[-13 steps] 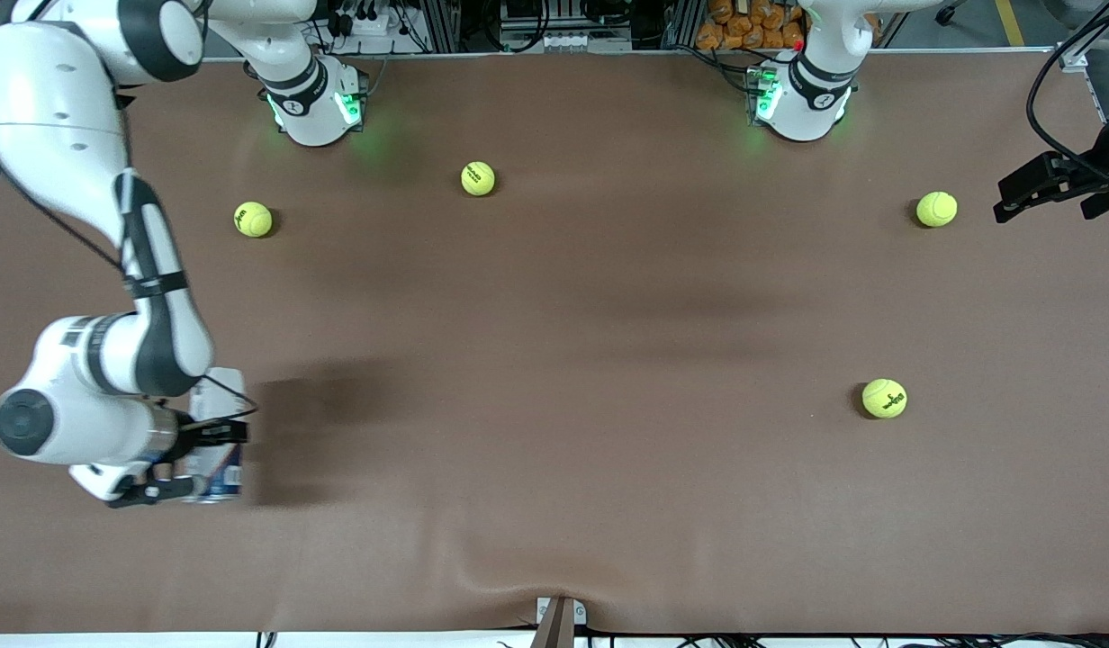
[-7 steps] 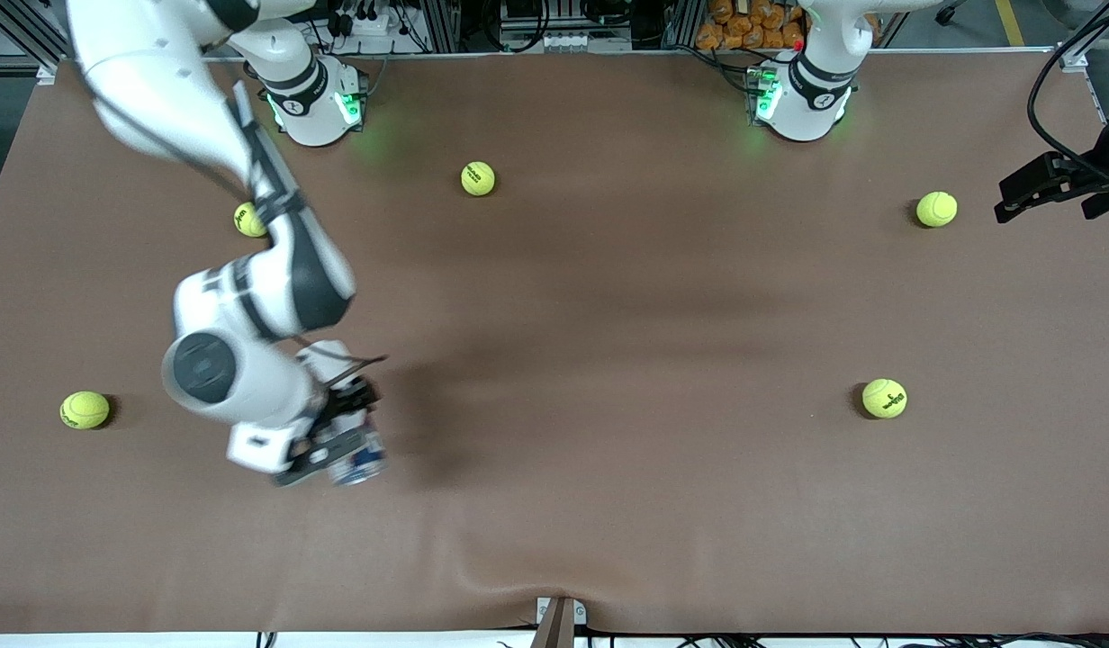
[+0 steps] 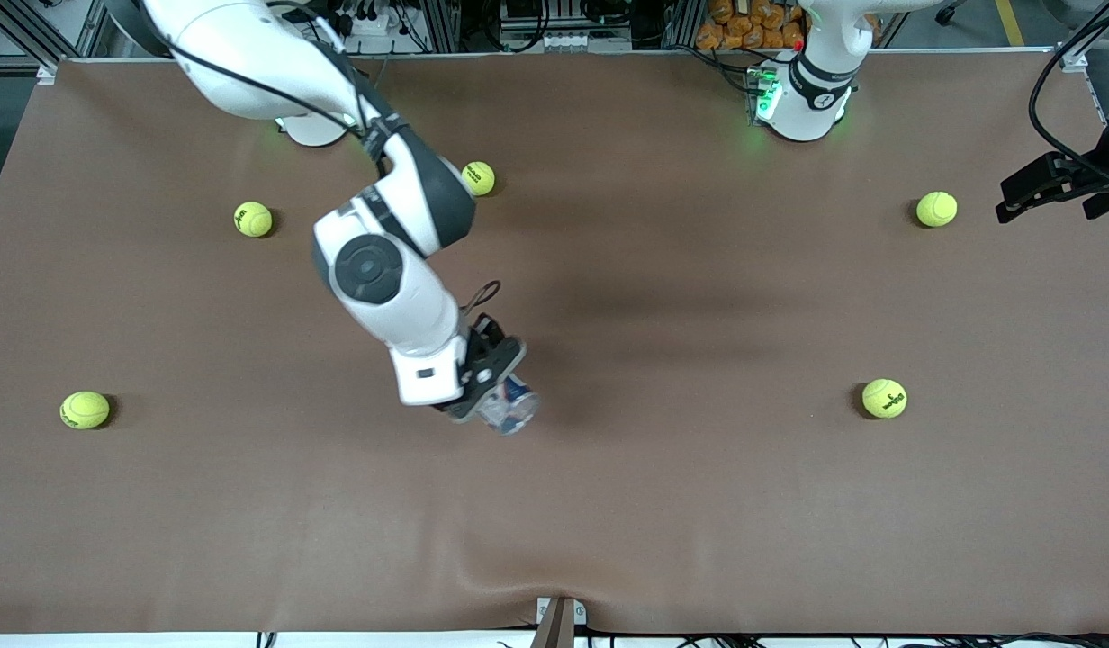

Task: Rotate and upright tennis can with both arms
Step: 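Carry the can with the right gripper toward the table centre, then lay the can down, open the right gripper and withdraw, then retract the right gripper while the left gripper reaches the can's end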

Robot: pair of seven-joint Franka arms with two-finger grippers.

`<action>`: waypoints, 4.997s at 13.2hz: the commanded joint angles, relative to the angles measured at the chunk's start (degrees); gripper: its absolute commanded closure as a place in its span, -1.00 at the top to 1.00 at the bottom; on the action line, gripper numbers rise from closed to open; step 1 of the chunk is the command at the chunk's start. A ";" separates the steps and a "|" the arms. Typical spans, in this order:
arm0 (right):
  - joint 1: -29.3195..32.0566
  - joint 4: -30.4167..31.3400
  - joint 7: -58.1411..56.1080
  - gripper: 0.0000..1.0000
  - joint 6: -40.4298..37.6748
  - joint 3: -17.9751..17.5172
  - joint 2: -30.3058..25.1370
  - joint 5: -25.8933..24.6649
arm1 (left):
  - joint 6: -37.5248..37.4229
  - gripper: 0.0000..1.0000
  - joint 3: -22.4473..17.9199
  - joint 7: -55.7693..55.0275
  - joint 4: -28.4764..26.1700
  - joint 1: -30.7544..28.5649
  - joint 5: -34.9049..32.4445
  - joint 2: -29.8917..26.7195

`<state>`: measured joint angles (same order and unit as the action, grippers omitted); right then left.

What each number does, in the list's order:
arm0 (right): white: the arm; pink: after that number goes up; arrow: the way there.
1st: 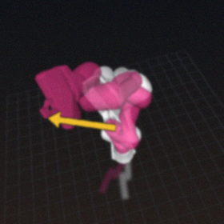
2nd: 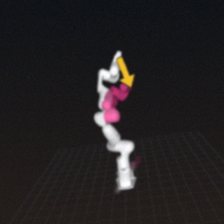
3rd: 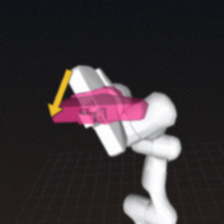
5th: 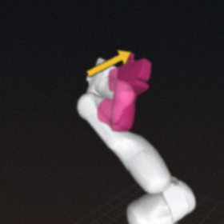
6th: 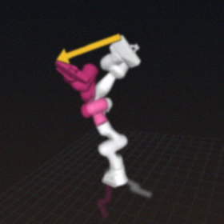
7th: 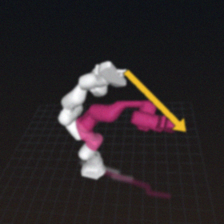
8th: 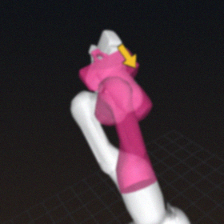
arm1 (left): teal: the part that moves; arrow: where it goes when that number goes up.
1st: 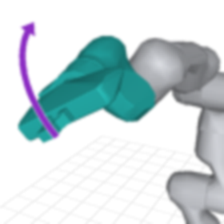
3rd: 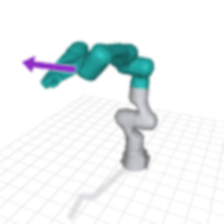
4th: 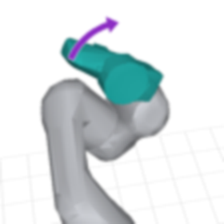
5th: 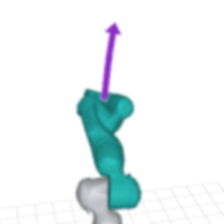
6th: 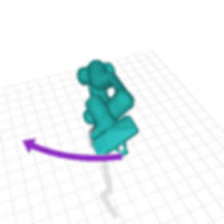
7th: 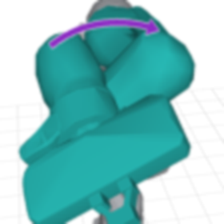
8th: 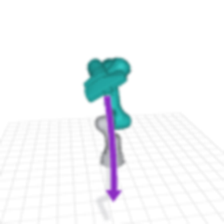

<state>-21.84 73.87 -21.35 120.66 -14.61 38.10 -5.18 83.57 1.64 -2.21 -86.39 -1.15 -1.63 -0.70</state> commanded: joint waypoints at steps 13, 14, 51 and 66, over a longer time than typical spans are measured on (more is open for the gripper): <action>-9.62 5.58 -12.05 0.59 18.90 0.20 9.26 -13.98 | -0.33 1.00 0.21 1.07 0.17 -1.92 2.60 -0.09; -9.71 5.58 -12.05 0.58 19.52 0.20 9.71 -14.25 | -0.33 1.00 0.21 1.07 0.08 -1.92 2.60 -0.09; 23.51 6.90 18.29 1.00 -22.82 5.63 -18.66 6.93 | 0.37 1.00 1.08 1.16 0.26 0.63 2.33 10.37; 26.59 12.53 16.87 1.00 -37.78 18.30 -35.90 7.75 | 11.78 1.00 2.92 0.10 -2.20 1.68 33.87 21.88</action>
<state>4.61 86.15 -5.50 83.17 5.51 3.04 5.71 93.12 3.60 -2.40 -87.95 0.19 29.35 19.74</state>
